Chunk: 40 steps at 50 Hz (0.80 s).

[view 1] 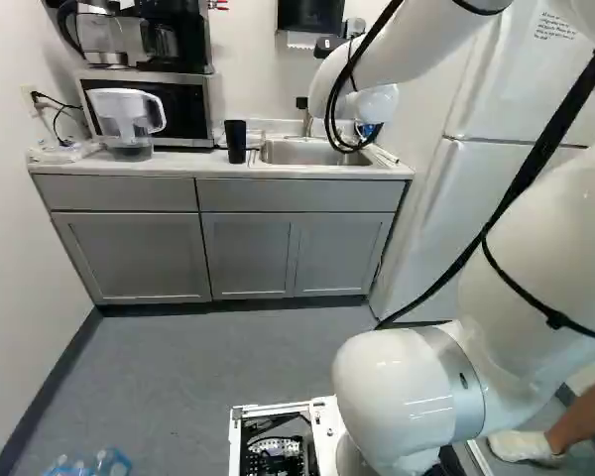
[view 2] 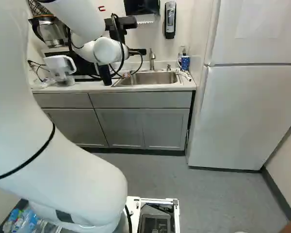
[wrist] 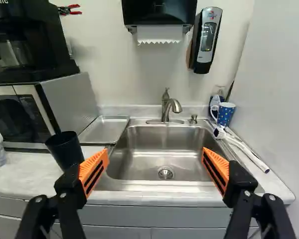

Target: Rinse the cup and place it in the tray

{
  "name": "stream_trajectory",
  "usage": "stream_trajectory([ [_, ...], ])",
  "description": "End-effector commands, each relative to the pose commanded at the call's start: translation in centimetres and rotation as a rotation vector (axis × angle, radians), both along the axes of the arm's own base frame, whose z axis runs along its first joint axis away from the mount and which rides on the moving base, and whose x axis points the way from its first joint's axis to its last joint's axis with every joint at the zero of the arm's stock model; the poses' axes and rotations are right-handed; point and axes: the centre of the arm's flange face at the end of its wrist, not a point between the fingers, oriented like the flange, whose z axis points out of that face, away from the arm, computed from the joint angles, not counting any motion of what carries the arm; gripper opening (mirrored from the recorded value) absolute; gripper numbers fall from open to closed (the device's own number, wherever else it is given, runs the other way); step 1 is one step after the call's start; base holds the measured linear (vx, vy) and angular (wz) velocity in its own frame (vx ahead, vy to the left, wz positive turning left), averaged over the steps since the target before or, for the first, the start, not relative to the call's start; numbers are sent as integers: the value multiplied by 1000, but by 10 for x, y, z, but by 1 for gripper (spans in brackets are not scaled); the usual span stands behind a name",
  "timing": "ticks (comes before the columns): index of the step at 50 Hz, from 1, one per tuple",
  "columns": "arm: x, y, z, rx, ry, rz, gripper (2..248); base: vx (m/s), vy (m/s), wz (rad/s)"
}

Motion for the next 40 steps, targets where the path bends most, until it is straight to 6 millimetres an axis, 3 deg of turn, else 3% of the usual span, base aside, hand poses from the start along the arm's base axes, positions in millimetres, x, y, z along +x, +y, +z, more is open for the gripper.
stream_trajectory([
  [27, 12, 0, 27, 0, -20, 0, 247, 0, 0, 0],
  [40, 12, 0, 27, 0, -20, 0, 247, 0, 0, 0],
])
